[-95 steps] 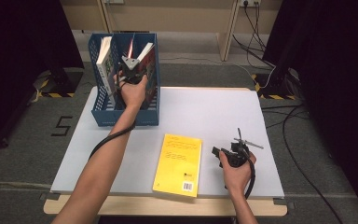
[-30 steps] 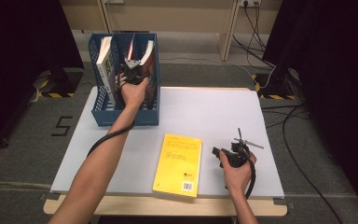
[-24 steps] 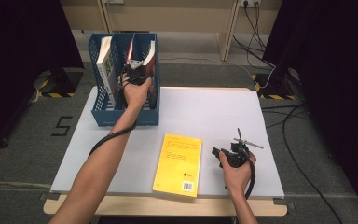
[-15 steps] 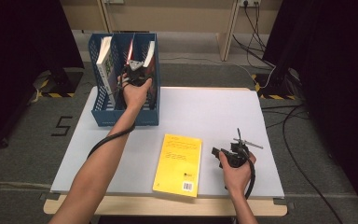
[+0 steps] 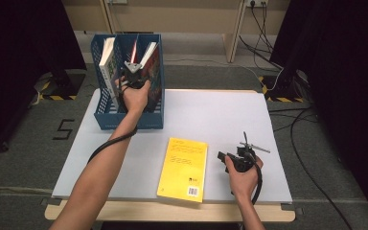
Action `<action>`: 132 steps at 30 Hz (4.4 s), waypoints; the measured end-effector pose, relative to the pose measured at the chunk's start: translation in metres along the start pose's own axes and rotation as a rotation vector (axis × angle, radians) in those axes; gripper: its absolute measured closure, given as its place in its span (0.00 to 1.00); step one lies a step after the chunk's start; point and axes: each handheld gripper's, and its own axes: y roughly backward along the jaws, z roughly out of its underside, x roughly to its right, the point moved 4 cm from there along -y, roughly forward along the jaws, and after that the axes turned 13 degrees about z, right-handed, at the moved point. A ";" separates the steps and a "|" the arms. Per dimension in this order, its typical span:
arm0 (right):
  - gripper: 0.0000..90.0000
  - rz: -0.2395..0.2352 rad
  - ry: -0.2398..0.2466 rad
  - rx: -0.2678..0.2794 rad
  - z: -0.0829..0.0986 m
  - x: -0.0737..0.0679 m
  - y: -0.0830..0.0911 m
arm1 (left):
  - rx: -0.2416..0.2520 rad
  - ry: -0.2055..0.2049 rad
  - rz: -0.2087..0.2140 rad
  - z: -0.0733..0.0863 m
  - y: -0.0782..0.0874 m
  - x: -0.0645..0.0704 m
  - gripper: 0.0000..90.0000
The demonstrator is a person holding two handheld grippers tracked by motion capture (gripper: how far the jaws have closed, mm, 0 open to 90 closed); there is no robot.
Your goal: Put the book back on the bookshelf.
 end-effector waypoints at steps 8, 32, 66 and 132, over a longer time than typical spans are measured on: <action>0.63 0.000 0.005 0.001 0.001 0.000 -0.001 | -0.001 -0.002 -0.042 0.001 0.003 -0.007 0.80; 0.62 0.001 0.006 0.016 -0.004 -0.005 0.005 | -0.057 -0.009 0.030 0.026 0.061 0.001 0.58; 0.59 0.009 0.058 -0.072 -0.033 -0.038 -0.006 | -0.124 -0.001 0.296 0.088 0.126 0.034 0.51; 0.52 -0.036 0.153 -0.318 -0.051 -0.063 -0.068 | -0.459 0.057 0.585 0.197 0.118 0.099 0.49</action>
